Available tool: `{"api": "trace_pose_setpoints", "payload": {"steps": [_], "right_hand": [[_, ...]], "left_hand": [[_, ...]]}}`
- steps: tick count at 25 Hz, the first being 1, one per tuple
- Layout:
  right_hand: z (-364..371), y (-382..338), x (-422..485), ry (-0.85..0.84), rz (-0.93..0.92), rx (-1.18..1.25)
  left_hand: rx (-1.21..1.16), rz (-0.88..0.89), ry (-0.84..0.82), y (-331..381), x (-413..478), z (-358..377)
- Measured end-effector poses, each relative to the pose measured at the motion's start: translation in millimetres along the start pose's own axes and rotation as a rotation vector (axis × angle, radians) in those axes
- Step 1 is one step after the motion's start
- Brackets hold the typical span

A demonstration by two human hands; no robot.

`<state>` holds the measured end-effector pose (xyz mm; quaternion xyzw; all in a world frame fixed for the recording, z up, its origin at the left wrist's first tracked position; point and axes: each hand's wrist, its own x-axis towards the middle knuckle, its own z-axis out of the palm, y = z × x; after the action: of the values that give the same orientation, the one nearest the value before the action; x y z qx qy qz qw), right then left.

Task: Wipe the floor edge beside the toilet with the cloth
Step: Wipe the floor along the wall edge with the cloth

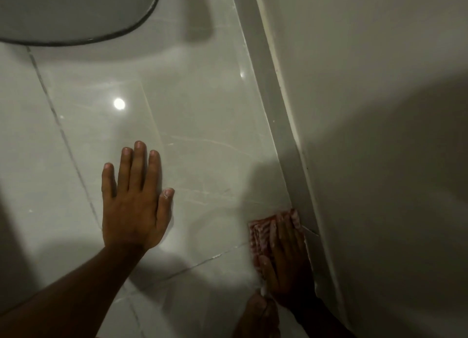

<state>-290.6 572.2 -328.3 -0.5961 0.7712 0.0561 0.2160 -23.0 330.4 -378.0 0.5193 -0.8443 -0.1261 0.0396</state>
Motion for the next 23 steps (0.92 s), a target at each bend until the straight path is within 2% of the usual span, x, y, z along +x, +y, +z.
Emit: {"api": "trace_pose_setpoints", "payload": {"steps": [2,5,8,12,16,19,23], "right_hand": [[-8,-3,23,-0.001,-0.073,-0.037],[-40,-22,114,0.114,-0.178,-0.019],[-81,-52,232,0.23,-0.137,0.069],[-112,-77,316,0.213,-0.081,0.084],[-97,-62,275,0.218,-0.127,0.136],[-57,-37,176,0.214,-0.102,0.12],[-3,-3,27,0.1,-0.065,0.012]], "left_hand": [[0.01,0.006,-0.005,1,0,1],[0.004,0.003,-0.005,1,2,1],[0.02,0.008,-0.003,0,2,1],[0.028,0.001,-0.011,-1,3,0],[0.02,-0.007,-0.022,0,2,-2],[0.014,-0.015,-0.03,0,2,-2],[0.024,-0.016,-0.033,1,0,-1]]}}
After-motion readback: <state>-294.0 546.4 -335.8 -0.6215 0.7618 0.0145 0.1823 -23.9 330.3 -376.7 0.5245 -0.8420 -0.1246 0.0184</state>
